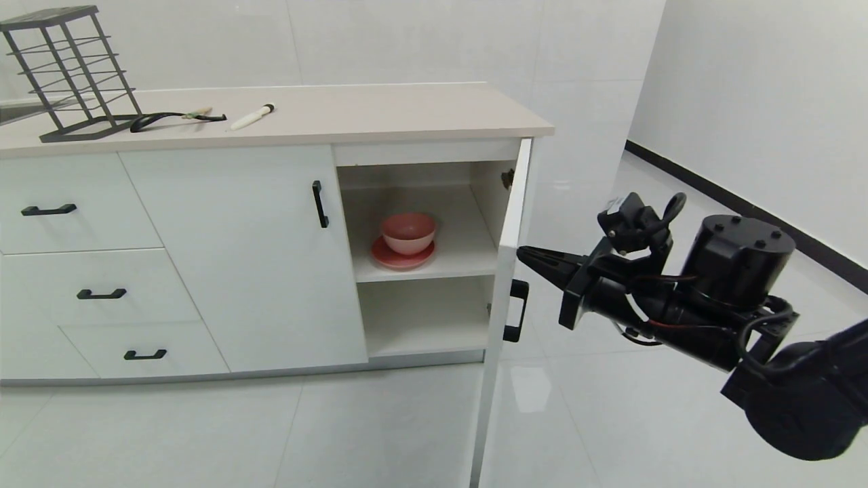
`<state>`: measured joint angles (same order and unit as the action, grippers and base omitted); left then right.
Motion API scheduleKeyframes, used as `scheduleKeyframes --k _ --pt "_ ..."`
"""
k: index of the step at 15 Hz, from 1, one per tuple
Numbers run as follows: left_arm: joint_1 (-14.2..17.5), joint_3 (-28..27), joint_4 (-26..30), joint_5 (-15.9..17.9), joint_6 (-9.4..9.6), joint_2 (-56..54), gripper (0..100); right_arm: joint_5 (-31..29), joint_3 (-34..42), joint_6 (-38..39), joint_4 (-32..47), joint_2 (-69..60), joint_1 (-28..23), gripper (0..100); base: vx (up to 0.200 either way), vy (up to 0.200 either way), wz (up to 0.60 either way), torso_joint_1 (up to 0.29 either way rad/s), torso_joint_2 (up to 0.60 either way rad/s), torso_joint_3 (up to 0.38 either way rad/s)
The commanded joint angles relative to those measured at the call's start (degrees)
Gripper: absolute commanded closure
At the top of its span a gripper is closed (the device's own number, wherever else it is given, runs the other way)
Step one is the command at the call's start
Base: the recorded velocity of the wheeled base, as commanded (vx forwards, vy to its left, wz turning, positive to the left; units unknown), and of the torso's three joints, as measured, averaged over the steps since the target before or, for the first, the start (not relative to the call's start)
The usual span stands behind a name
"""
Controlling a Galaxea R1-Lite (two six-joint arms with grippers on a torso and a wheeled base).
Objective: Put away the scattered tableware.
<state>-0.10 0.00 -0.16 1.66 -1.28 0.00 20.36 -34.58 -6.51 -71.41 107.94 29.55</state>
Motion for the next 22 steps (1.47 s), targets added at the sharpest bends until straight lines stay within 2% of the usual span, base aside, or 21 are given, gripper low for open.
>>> scheduleKeyframes --k 1,5,6,13,15,17,20,21,22 --pt "0.0 0.0 0.0 0.0 -0.04 0.0 0 -0.1 -4.2 0.0 -1.9 5.6 1.7 100 0.0 0.0 0.0 0.0 0.0 0.0" --pt "0.0 0.0 0.0 0.0 -0.04 0.0 0 -1.8 -8.8 0.1 -2.2 9.8 1.8 100 0.0 0.0 0.0 0.0 0.0 0.0" --pt "0.0 0.0 0.0 0.0 -0.04 0.0 0 -1.8 -13.3 0.2 -4.4 14.2 2.1 100 0.0 0.0 0.0 0.0 0.0 0.0" --pt "0.0 0.0 0.0 0.0 -0.04 0.0 0 -1.9 -29.0 0.4 -8.7 27.9 2.2 100 0.0 0.0 0.0 0.0 0.0 0.0" --pt "0.0 0.0 0.0 0.0 -0.04 0.0 0 -2.0 -29.0 0.4 -9.8 27.5 2.2 100 0.0 0.0 0.0 0.0 0.0 0.0" --pt "0.0 0.0 0.0 0.0 -0.04 0.0 0 -1.7 -20.2 0.4 -11.6 20.2 2.0 100 0.0 0.0 0.0 0.0 0.0 0.0" --pt "0.0 0.0 0.0 0.0 -0.04 0.0 0 -1.5 7.0 0.2 -13.2 -0.6 0.4 100 0.0 0.0 0.0 0.0 0.0 0.0" --pt "0.0 0.0 0.0 0.0 -0.04 0.0 0 -1.4 12.8 -0.1 -13.0 -5.6 -0.7 100 0.0 0.0 0.0 0.0 0.0 0.0" --pt "0.0 0.0 0.0 0.0 -0.04 0.0 0 -1.2 25.9 -0.3 -13.0 -17.3 -3.4 100 0.0 0.0 0.0 0.0 0.0 0.0"
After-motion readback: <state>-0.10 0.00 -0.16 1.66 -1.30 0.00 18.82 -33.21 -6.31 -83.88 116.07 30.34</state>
